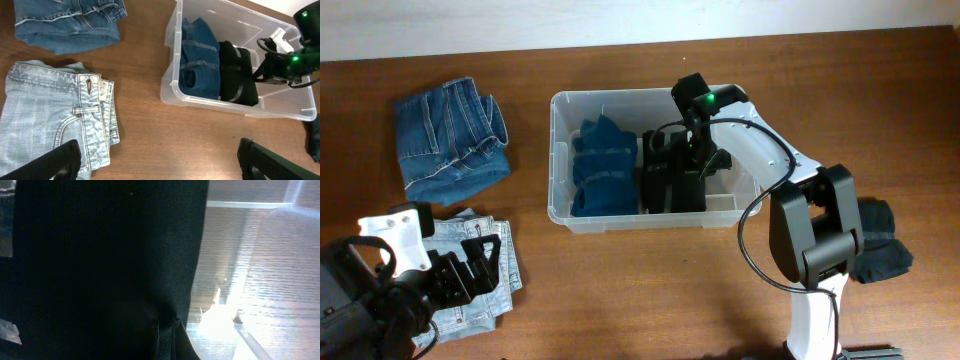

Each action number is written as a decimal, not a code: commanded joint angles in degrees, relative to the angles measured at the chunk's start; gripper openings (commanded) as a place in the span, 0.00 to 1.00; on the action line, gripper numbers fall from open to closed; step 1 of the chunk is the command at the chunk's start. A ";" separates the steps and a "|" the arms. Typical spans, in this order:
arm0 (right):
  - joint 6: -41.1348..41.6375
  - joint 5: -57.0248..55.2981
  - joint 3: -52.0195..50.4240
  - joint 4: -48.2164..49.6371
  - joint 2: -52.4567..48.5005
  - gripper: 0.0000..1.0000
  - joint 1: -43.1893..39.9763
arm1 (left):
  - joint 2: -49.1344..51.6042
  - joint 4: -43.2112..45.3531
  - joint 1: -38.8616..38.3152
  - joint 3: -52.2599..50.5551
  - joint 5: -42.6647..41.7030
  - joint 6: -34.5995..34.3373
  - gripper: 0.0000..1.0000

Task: Pack container
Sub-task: 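Open the right gripper, press the garment flat, and withdraw upward, then move the right gripper to the second black garment at right, then grasp the second black garment with the right gripper and lift it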

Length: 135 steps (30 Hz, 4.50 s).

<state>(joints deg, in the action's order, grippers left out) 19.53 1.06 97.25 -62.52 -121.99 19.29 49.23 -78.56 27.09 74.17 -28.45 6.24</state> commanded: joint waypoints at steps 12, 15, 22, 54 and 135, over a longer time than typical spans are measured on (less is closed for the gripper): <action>-2.71 12.79 -0.72 4.55 -1.18 0.04 0.87 | 0.04 0.11 -0.02 0.09 0.04 0.74 0.99; -2.71 9.49 -0.48 4.17 -1.11 0.04 0.85 | 0.04 0.11 -0.02 0.09 0.04 0.74 0.99; -2.80 5.79 7.32 -3.39 -0.15 0.04 0.83 | 0.04 0.11 -0.02 0.09 0.04 0.74 0.99; -5.14 -6.29 10.82 -34.23 42.12 0.99 -20.02 | 0.04 0.11 -0.02 0.09 0.04 0.74 0.99; -0.57 25.20 -55.98 33.59 27.21 0.99 -78.77 | 0.04 0.11 -0.02 0.09 0.04 0.74 0.99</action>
<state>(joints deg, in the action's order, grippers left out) 17.21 30.04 44.64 -29.26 -91.50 -62.48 49.23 -78.56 27.09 74.13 -28.45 6.24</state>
